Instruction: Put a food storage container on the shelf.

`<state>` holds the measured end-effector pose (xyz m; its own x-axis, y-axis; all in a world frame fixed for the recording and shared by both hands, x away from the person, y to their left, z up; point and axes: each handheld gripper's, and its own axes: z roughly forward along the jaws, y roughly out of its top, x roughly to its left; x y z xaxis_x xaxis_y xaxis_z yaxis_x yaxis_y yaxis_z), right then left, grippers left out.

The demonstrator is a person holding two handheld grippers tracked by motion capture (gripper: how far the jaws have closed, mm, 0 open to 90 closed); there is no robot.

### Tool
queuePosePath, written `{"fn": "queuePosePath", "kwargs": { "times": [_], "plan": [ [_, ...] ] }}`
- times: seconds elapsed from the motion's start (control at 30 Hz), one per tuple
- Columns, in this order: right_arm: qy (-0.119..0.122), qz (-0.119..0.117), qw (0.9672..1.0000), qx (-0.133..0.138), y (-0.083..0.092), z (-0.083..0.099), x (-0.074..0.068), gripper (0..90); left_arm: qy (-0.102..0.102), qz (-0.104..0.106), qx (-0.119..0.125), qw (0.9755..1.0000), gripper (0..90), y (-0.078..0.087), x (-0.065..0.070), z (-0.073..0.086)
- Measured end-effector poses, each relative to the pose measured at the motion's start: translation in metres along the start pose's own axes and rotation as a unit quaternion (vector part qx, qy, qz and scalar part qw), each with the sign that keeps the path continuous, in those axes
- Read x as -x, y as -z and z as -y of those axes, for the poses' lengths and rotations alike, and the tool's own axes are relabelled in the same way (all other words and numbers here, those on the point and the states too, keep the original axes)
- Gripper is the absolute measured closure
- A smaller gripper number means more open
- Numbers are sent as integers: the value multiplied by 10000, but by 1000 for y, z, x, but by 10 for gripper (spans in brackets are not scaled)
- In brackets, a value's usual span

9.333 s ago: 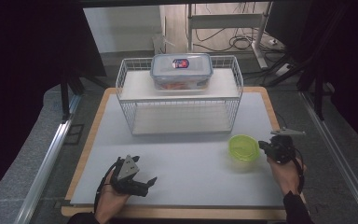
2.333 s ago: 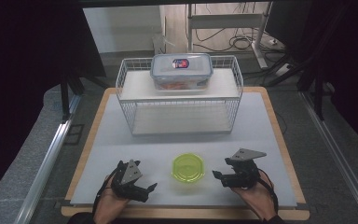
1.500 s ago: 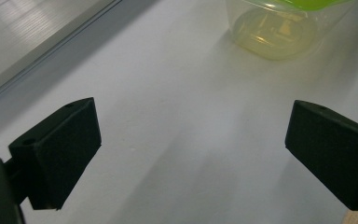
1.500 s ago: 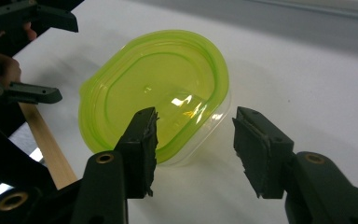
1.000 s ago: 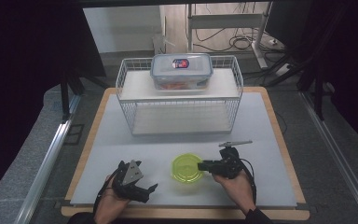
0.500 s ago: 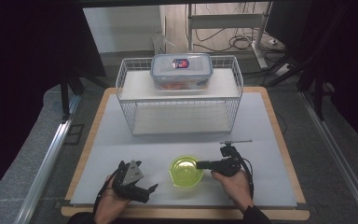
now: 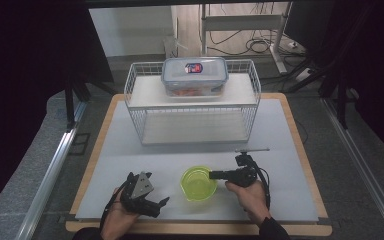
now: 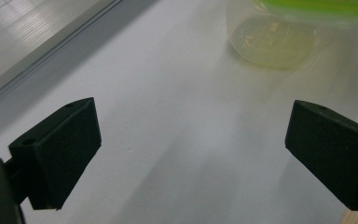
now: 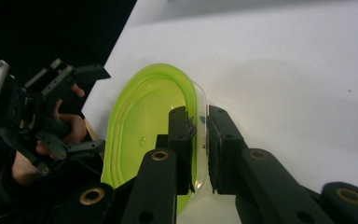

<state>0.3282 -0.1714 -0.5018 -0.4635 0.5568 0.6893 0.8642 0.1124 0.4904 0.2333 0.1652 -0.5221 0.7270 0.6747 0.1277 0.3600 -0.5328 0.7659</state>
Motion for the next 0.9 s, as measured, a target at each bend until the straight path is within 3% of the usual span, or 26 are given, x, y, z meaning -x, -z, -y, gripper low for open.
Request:
{"fn": "queuePosePath", "kwargs": {
  "times": [0.37,0.9],
  "plan": [
    [-59,-147,9997,204,17,-13,-5,812,11,-7,0,10000,33,0,0,0],
    [47,-332,9976,604,55,-58,-33,812,13,-7,14,10000,33,0,-1,0]
  ]
}}
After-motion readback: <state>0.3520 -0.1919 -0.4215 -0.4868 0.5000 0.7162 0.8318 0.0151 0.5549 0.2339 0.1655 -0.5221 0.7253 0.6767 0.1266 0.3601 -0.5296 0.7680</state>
